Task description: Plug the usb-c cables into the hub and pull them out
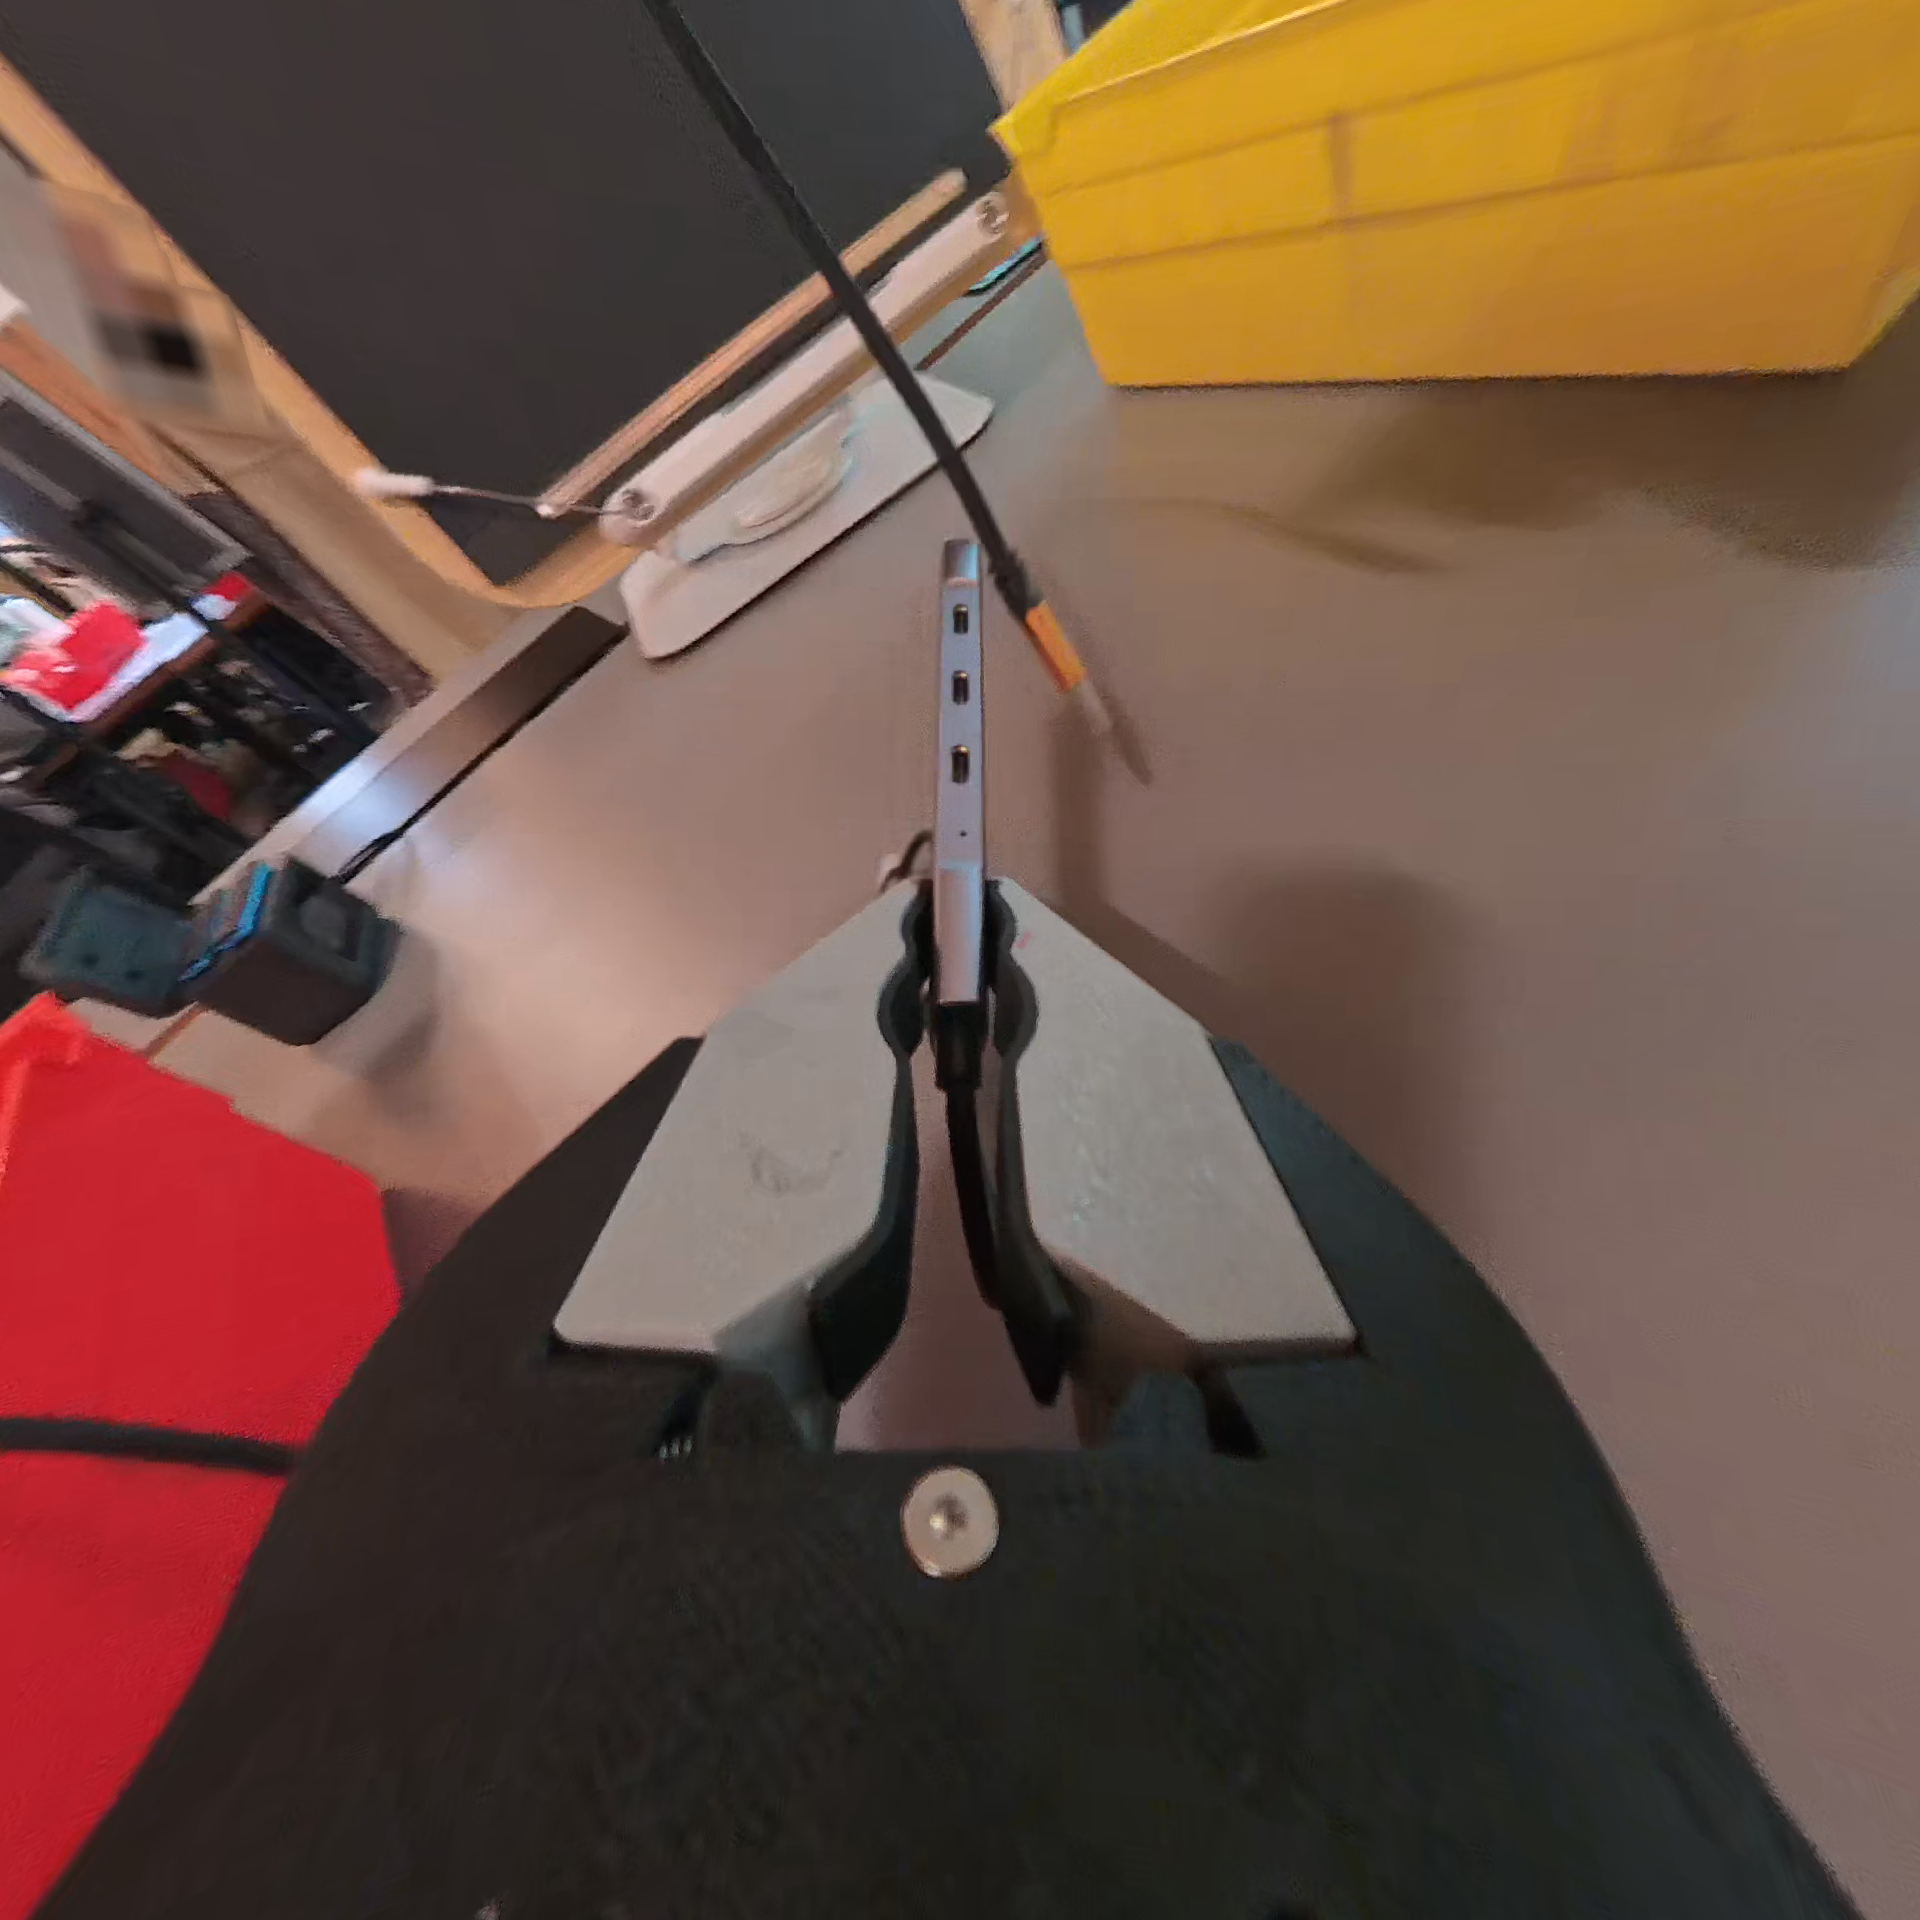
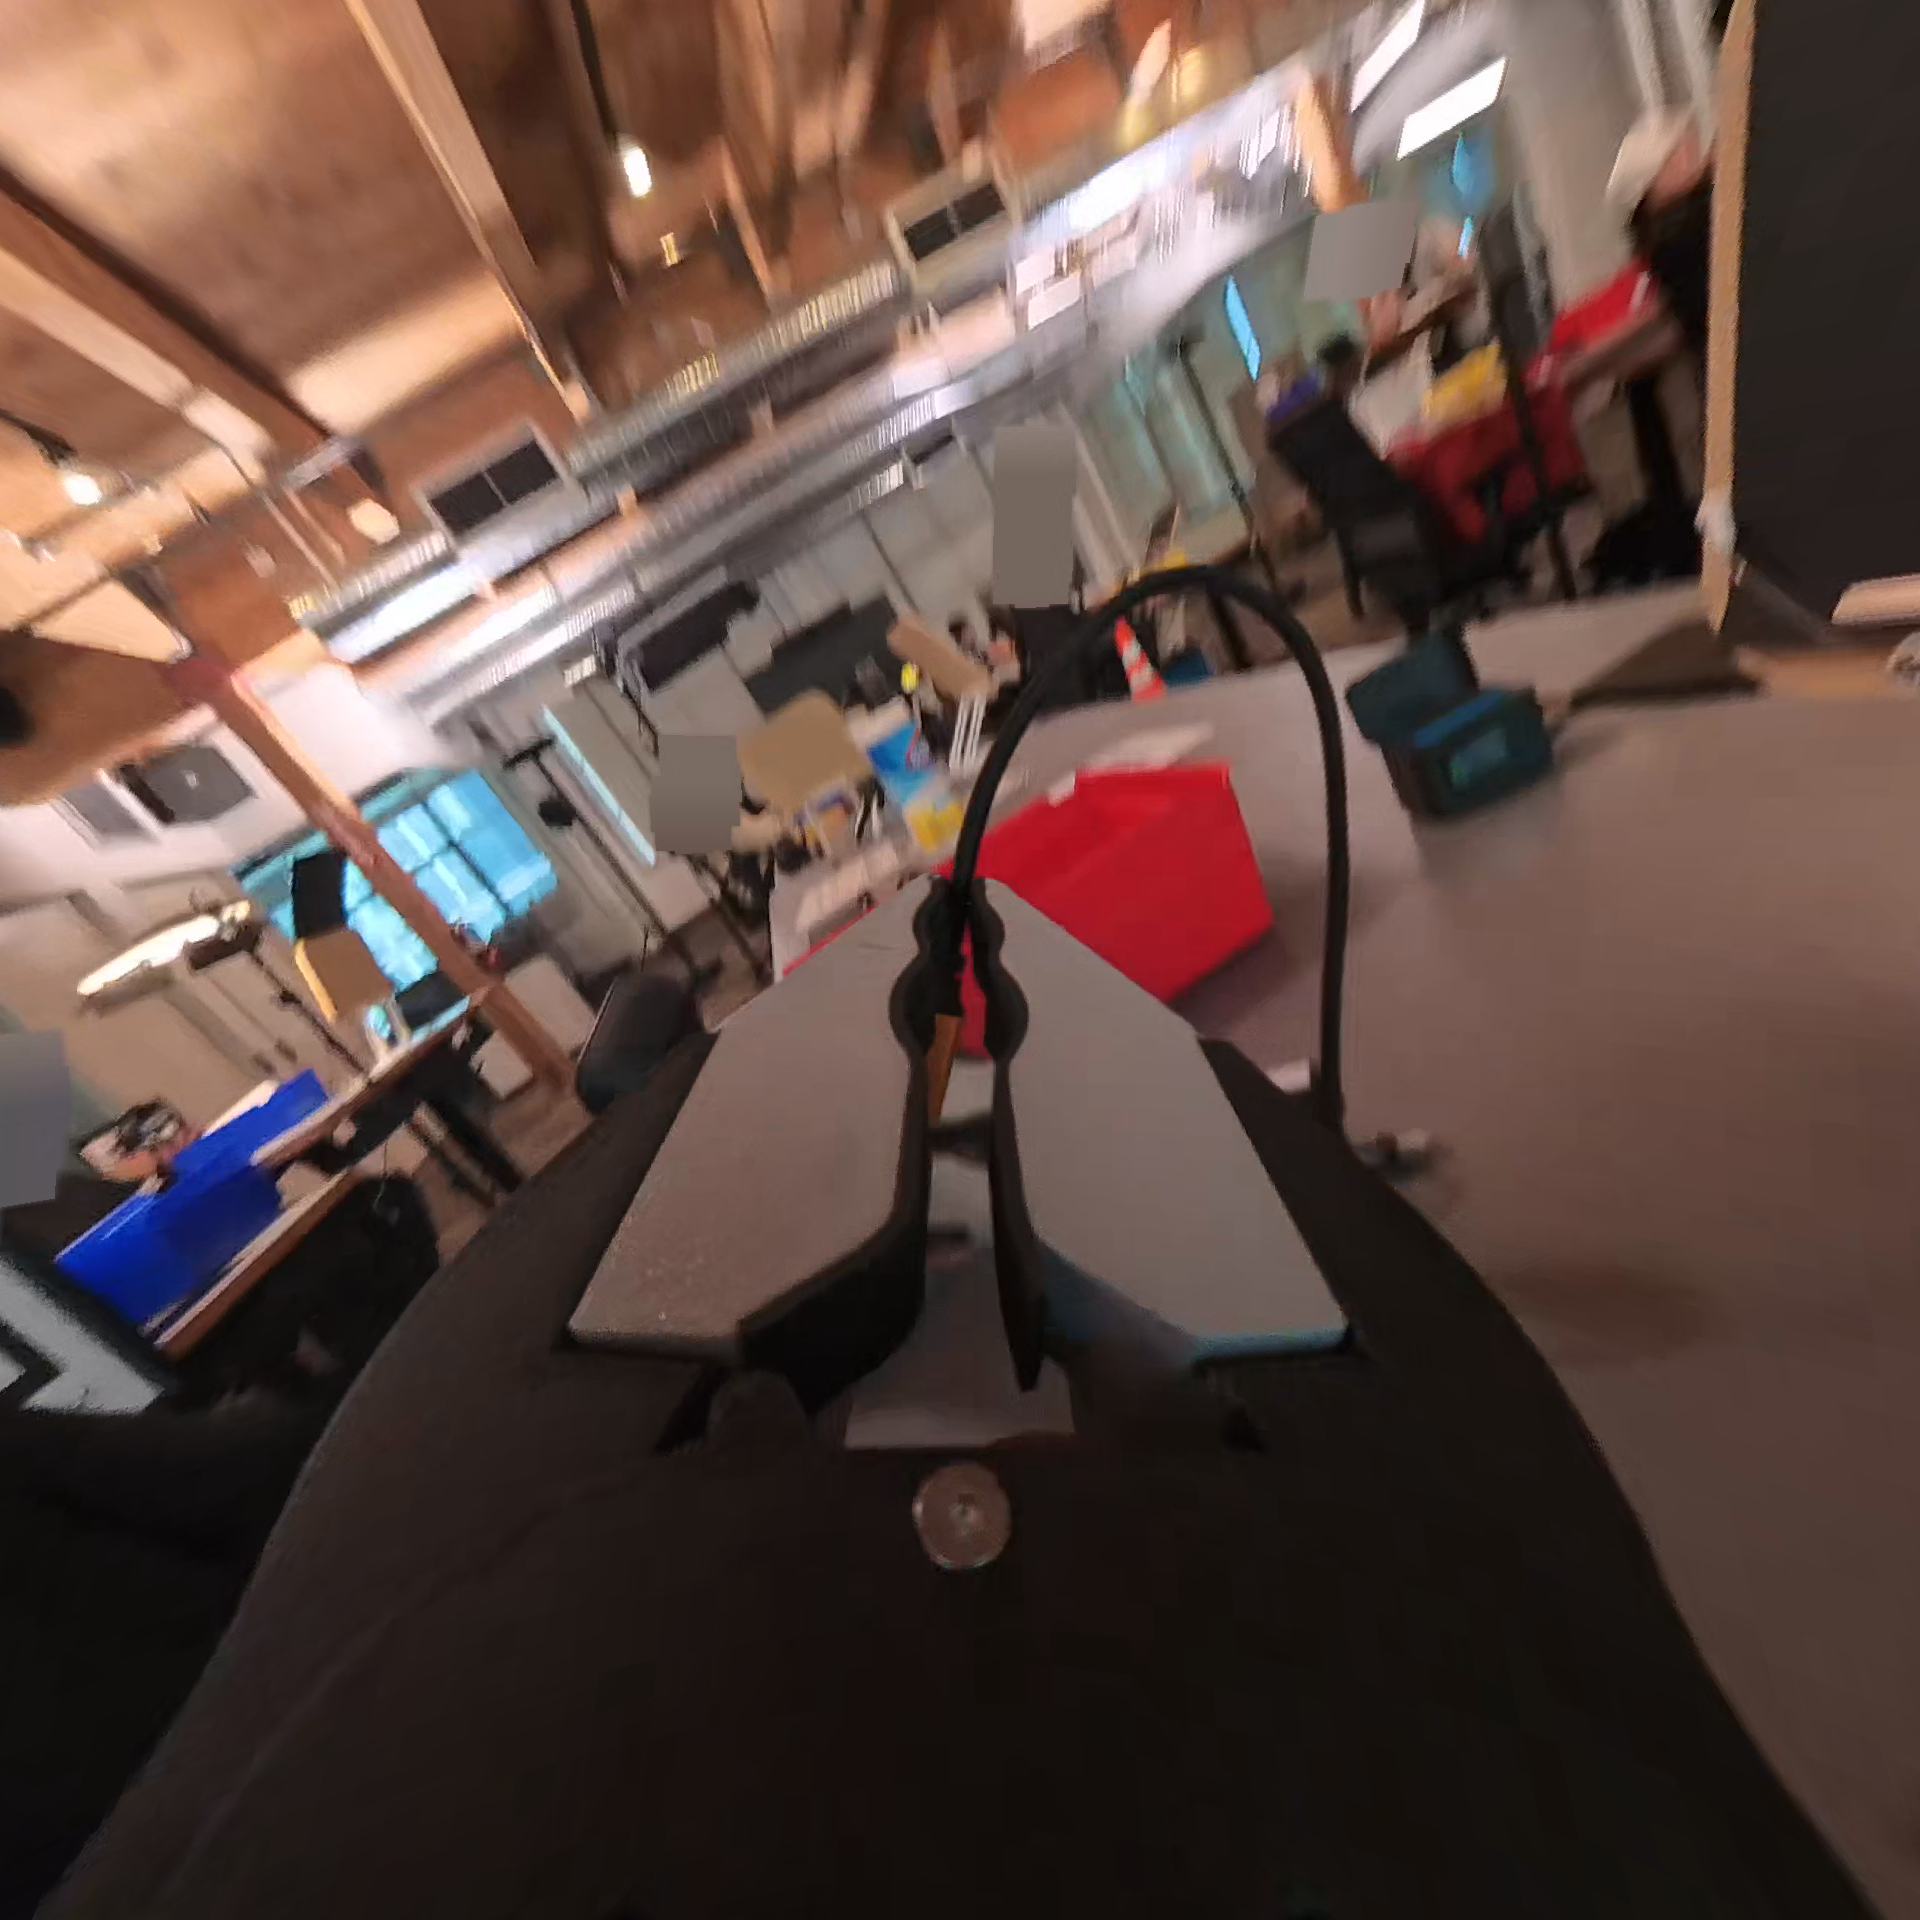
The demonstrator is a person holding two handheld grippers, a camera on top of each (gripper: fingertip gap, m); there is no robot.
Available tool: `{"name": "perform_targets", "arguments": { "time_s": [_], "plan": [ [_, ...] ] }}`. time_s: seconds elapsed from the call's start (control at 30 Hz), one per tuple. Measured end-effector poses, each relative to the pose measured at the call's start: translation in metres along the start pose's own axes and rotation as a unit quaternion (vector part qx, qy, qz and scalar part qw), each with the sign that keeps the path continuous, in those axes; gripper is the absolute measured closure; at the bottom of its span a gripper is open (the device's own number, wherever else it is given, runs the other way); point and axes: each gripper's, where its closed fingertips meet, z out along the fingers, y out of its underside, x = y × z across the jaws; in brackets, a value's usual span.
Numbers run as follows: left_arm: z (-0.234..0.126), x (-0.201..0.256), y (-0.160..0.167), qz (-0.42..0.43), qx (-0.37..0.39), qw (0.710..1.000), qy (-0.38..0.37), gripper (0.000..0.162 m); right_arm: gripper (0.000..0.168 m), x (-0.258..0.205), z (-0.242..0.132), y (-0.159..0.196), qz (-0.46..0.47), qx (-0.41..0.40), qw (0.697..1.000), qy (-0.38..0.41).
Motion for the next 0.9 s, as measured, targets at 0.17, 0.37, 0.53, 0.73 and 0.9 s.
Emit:
{"name": "perform_targets", "arguments": {
  "time_s": [0.17, 0.37, 0.53, 0.73, 0.9],
  "plan": [
    [-0.009, 0.014, -0.018, -0.009, 0.011, 0.999, 0.031, 0.156, 0.168, 0.007, 0.015, 0.001, -0.083, 0.077, 0.992, 0.054],
    [-0.012, 0.019, -0.025, -0.034, 0.025, 0.998, 0.049, 0.156, 0.168, 0.012, 0.036, 0.028, -0.234, 0.072, 0.96, 0.133],
    [-0.014, 0.021, -0.028, -0.048, 0.031, 0.997, 0.058, 0.156, 0.168, 0.012, 0.045, 0.046, -0.289, 0.051, 0.943, 0.155],
    [-0.016, 0.023, -0.03, -0.065, 0.033, 0.995, 0.071, 0.156, 0.168, 0.018, 0.044, 0.052, -0.319, 0.058, 0.928, 0.183],
    [-0.014, 0.03, -0.029, -0.059, 0.026, 0.995, 0.08, 0.156, 0.168, 0.015, 0.048, 0.051, -0.343, 0.052, 0.919, 0.188]
  ]
}}
